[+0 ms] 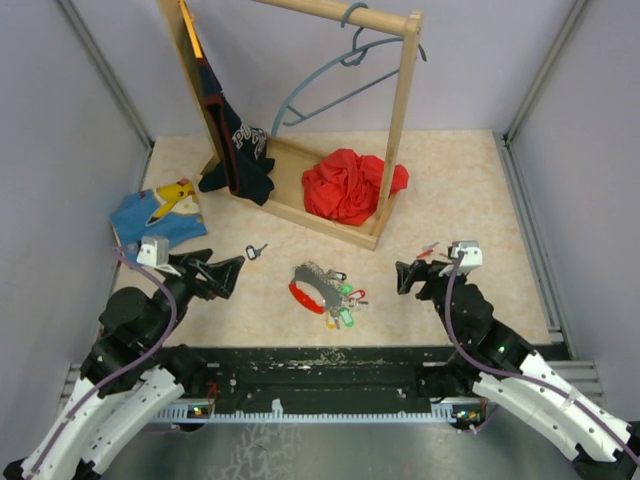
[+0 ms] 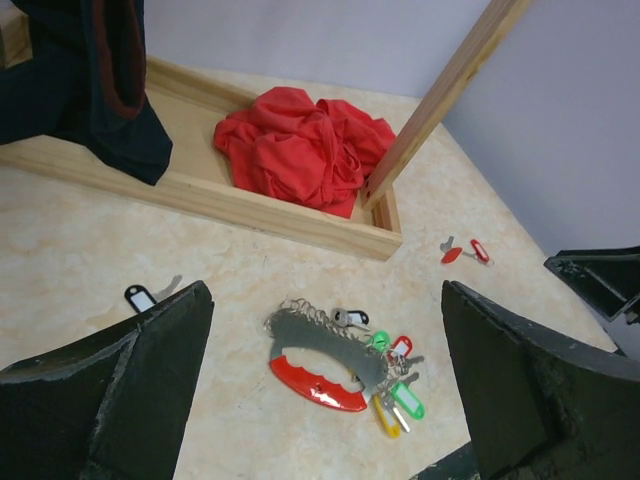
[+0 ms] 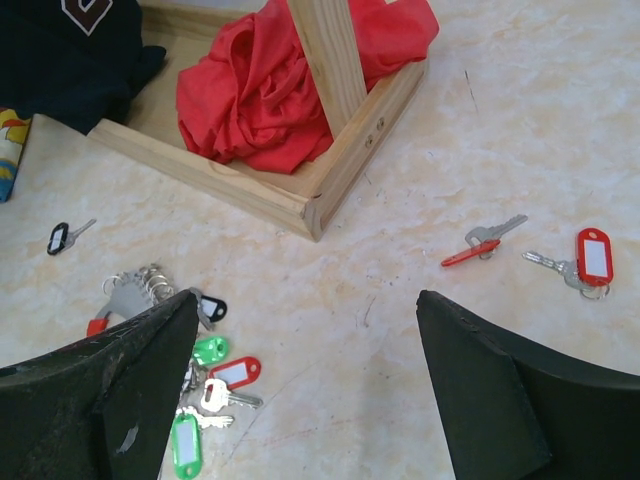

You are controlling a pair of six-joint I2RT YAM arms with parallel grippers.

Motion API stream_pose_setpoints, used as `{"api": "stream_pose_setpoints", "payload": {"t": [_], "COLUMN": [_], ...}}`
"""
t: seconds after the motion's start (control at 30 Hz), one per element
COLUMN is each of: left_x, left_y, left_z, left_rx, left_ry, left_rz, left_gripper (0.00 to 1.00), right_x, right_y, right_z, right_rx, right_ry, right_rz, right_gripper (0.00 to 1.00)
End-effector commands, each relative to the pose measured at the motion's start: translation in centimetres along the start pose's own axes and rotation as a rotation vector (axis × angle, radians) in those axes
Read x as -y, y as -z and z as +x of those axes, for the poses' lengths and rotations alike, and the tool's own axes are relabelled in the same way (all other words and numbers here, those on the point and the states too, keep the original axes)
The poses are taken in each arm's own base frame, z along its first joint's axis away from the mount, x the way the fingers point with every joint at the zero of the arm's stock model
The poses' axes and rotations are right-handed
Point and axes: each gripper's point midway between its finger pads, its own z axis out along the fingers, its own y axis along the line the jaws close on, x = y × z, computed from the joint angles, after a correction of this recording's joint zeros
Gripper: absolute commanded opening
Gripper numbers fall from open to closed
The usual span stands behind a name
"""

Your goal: Put the keys on the keyring

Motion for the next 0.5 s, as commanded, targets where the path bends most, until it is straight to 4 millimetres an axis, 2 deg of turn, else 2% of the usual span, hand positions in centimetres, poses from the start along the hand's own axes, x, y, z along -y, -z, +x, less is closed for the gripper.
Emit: {"api": "stream_pose_setpoints", "payload": {"t": [0.0, 0.47], "left_x": [-1.03, -0.95], "left_y": [0.35, 0.35], "left_z": [1.06, 1.56], "left_rx": [-0.026, -0.045], "left_ry": [-0.050, -0.075], "left_rz": [-0.028, -0.013], "left_gripper": [1.00, 1.00], "right_x": [-0.27, -0.44], "right_y": [0.33, -0.06], "right_z": [-2.08, -1.23], "right_rx": [0.049, 0.021], "right_ry": [-0.048, -0.050], "right_rz": [-0.002, 0.001], "right_gripper": [0.90, 0.90]}}
